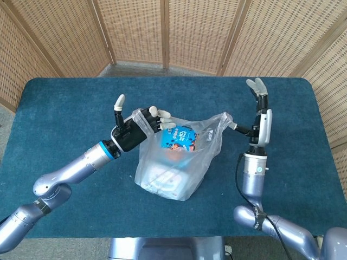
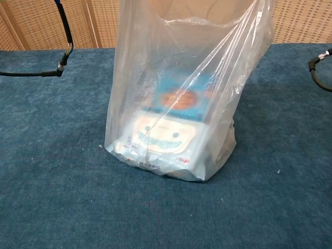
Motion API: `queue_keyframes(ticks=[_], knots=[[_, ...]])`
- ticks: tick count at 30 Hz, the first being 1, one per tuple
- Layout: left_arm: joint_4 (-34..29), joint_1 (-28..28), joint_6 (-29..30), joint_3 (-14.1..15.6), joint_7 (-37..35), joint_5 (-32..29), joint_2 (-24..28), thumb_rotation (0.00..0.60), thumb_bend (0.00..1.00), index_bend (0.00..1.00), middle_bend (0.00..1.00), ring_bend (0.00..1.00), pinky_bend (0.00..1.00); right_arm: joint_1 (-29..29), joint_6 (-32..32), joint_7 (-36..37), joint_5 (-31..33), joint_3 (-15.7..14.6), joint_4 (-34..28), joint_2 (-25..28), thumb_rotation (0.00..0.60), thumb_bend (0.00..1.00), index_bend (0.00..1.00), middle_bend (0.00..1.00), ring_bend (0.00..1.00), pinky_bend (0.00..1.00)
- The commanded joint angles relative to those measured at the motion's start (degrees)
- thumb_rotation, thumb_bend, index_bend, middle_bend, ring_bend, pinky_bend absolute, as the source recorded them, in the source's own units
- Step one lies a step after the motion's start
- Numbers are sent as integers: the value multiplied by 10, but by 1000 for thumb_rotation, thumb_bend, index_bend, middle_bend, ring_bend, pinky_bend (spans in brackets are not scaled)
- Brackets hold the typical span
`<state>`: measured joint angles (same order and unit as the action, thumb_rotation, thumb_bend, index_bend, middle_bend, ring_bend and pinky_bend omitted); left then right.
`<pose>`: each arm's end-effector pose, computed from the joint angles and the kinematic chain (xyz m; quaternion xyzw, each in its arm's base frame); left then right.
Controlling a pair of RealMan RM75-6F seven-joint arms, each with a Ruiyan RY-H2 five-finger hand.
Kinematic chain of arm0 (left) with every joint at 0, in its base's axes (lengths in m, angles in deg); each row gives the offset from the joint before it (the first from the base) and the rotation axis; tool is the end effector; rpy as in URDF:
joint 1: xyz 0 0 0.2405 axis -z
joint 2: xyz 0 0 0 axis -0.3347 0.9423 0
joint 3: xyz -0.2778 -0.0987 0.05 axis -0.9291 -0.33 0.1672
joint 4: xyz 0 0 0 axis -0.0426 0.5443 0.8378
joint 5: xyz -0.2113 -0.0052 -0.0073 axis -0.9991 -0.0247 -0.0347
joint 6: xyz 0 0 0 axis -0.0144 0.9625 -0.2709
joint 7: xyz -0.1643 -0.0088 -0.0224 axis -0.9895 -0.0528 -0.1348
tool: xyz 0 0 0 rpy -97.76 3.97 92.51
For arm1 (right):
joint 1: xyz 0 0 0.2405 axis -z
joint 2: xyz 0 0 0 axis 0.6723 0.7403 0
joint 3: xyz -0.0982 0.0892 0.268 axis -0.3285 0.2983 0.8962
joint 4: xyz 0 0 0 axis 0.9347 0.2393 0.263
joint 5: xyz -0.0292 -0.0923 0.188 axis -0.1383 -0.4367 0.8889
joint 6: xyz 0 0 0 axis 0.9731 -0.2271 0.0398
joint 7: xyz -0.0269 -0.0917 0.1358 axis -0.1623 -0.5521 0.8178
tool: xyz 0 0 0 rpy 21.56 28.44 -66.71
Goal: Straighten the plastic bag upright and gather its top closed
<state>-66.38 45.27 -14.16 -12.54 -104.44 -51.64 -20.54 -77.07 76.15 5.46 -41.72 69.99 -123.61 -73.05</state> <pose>-0.0572 0.4067 0.0527 0.1793 0.8076 0.4538 0.3314 -0.1639 -0.4179 0.0858 0.2333 -0.4809 0.8066 0.2522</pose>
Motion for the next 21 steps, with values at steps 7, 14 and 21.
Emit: queue_keyframes(ticks=[7,14,21], knots=[[-11,-6,6,-5,-7,-5,9,0,134,479,371,252,204,8,-8,-7,9,12,-42,33,600,24,107,194,127,100],[-17,-6,11,-5,-9,-1,21,0,134,478,371,252,204,16,-15,-14,18,16,-78,55,596,23,107,194,127,99],[-13,6,30,16,-20,7,34,0,134,479,370,251,204,22,-17,-23,22,14,-105,69,600,22,107,195,126,99]])
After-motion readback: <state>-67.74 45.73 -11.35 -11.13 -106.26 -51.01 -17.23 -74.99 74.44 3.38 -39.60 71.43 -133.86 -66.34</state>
